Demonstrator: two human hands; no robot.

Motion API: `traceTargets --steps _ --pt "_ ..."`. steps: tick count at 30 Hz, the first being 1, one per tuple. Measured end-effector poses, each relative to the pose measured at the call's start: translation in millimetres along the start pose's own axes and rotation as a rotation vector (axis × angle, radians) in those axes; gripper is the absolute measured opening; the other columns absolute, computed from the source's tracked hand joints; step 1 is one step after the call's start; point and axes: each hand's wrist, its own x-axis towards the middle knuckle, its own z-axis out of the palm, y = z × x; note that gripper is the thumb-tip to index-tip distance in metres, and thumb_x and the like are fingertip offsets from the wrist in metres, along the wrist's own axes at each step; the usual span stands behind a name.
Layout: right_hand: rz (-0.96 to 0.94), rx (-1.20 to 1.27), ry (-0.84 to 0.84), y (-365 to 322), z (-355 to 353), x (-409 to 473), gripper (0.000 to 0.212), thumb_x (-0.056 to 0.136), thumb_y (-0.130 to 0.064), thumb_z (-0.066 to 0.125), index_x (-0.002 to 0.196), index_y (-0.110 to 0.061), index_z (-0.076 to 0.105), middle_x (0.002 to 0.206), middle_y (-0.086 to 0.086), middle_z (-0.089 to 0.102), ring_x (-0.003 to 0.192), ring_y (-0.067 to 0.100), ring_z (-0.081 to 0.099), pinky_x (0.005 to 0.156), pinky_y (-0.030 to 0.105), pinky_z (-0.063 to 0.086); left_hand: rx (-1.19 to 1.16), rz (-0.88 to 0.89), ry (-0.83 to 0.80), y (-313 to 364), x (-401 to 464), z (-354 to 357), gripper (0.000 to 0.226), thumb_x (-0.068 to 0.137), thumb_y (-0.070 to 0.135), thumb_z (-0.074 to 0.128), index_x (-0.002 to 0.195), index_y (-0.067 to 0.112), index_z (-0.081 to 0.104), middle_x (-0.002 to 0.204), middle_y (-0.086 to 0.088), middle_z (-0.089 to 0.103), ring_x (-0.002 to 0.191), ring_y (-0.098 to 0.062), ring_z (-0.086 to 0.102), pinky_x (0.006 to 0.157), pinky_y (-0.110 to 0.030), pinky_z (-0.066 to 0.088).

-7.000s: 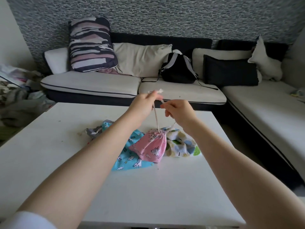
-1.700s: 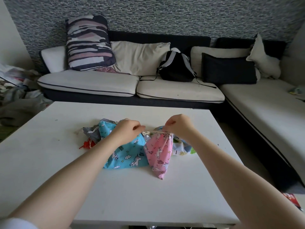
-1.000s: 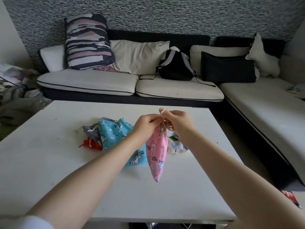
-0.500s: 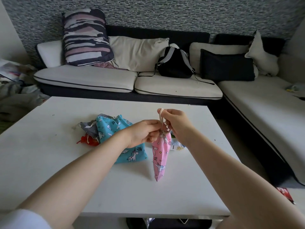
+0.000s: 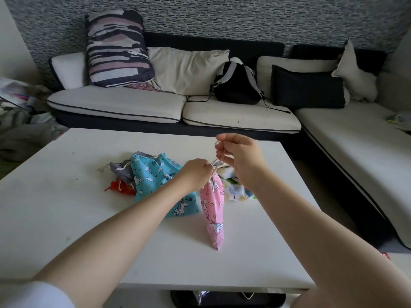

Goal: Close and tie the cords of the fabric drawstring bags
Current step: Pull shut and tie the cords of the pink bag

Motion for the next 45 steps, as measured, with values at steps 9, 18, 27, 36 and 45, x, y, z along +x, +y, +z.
traceTargets --steps 9,18,27,36,45 --pt "-0.428 -0.699 -0.127 -4 14 2 0.026 0.086 0.002 0.049 0.097 -0.011 0.069 0.082 -0.001 0.070 0.077 0.014 0.063 0.079 0.029 0.052 0.216 0.181 -0.095 3 -16 -6 0.037 0.098 0.027 0.026 0.063 0.016 0.032 0.065 -0.001 0.040 0.061 -0.014 0.036 0.054 -0.028 0.027" --pt "-0.092 -0.943 -0.216 6 -4 0 0.035 0.091 -0.014 0.049 0.126 -0.019 0.051 0.108 0.007 0.068 0.081 0.018 0.063 0.062 0.025 0.047 -0.292 0.054 -0.048 -19 -11 -9 0.036 0.096 0.027 0.036 0.065 0.012 0.043 0.056 0.001 0.038 0.057 -0.017 0.038 0.061 -0.028 0.033" --pt "-0.244 -1.033 -0.251 20 -11 -7 0.026 0.082 -0.012 0.063 0.107 -0.014 0.066 0.101 0.003 0.071 0.089 0.015 0.061 0.079 0.021 0.045 -0.483 0.056 -0.101 -16 -9 0 0.028 0.098 0.019 0.040 0.079 0.008 0.056 0.070 -0.004 0.058 0.058 -0.015 0.054 0.054 -0.017 0.045" --pt "-0.250 -1.242 -0.119 27 -7 -3 0.019 0.089 -0.019 0.056 0.102 -0.014 0.068 0.097 0.009 0.069 0.093 0.027 0.061 0.076 0.035 0.052 -0.217 0.112 0.073 -13 -9 3 0.020 0.094 0.016 0.047 0.088 0.005 0.062 0.075 -0.010 0.069 0.062 -0.016 0.064 0.061 -0.014 0.050" --pt "-0.090 -1.182 -0.218 17 -1 -7 0.018 0.095 -0.018 0.042 0.090 -0.010 0.057 0.081 0.009 0.057 0.068 0.023 0.051 0.053 0.029 0.036 0.225 0.295 0.303 -7 -11 -7 0.016 0.088 0.014 0.053 0.096 0.002 0.061 0.096 -0.012 0.067 0.087 -0.027 0.060 0.069 -0.030 0.042"
